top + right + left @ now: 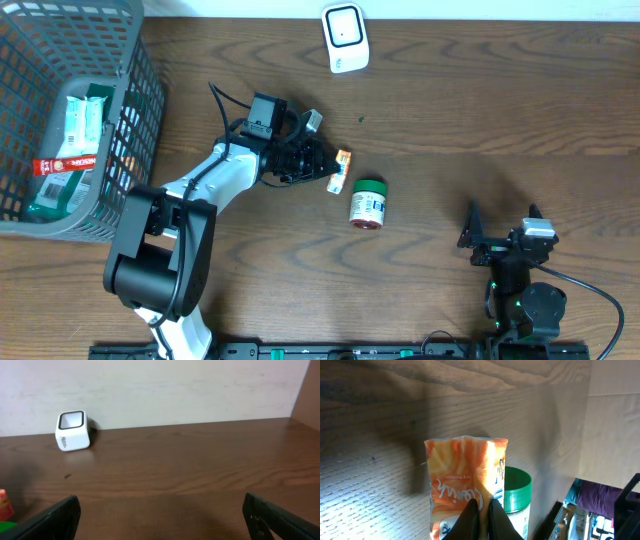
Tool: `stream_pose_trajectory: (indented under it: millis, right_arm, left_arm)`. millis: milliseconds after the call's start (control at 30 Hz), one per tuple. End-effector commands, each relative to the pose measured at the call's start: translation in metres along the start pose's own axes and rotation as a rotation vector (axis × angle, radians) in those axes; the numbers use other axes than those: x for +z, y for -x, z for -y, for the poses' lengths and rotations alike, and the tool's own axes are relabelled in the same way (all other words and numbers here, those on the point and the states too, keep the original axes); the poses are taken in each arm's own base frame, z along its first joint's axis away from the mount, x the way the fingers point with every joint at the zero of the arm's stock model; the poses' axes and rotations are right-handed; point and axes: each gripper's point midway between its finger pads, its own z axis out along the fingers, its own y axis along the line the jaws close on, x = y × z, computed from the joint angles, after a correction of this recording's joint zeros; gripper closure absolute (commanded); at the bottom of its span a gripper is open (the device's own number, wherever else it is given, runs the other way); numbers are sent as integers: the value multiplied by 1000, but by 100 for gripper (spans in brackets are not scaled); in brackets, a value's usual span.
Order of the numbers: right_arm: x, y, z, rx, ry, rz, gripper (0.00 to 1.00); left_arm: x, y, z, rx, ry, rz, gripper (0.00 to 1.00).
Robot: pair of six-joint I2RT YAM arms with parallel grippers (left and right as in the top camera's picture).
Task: Scan the item barcode
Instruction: 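Lower the orange pouch next to the Knorr jar and release it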
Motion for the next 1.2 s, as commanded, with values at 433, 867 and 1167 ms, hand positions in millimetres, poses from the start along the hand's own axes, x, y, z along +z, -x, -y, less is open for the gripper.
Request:
stream_pose_trajectory:
  millis: [433, 867, 1167]
  right_arm:
    - [0, 0, 2, 13, -9, 2, 1]
    - [0, 0, 2, 13, -9, 2, 1]
    - [0, 0, 2, 13, -9, 2, 1]
  left_arm:
    - [6, -18, -13, -23, 5, -36, 92]
    - [9, -21, -11, -28, 3, -47, 92]
    - [10, -21, -12, -25, 17, -43, 86]
